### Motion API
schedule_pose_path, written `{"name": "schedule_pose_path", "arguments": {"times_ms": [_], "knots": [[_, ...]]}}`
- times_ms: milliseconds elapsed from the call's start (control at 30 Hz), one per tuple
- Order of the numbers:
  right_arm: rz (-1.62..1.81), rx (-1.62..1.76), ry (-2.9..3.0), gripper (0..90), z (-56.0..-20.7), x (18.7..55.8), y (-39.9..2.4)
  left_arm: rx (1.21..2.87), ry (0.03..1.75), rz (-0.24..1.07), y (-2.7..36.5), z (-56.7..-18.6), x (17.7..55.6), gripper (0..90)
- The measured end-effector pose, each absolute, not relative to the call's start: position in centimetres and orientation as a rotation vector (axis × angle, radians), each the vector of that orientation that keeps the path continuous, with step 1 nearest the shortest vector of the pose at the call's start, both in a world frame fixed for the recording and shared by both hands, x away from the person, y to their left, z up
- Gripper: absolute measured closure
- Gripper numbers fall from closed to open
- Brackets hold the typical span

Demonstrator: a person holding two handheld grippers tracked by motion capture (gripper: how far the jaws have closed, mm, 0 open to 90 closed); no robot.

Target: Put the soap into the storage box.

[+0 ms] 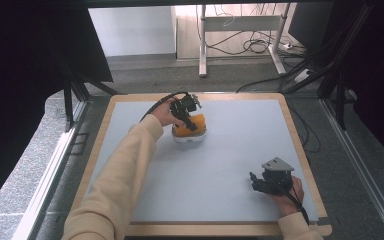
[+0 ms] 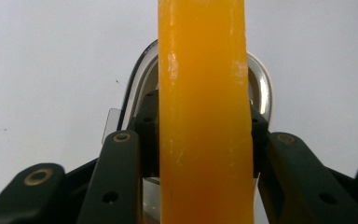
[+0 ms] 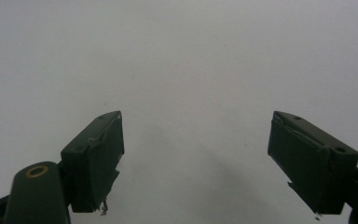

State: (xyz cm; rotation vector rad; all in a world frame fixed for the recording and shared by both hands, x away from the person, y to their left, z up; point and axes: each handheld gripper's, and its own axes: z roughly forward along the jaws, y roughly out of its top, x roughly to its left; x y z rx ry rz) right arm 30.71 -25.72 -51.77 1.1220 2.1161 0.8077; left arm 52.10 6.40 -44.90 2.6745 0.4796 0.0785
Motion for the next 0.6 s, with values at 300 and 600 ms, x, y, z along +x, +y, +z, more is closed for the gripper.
{"name": "schedule_pose_path", "arguments": {"times_ms": [300,600], "knots": [[0.809,1.125,2.119,18.7,-51.7,30.6,-25.6,2.542,0.555,0.23,6.9,-41.6,51.8,35.4],[0.811,1.121,2.115,18.7,-51.7,30.6,-25.7,2.51,0.555,0.268,7.0,-40.7,50.8,29.5]]}}
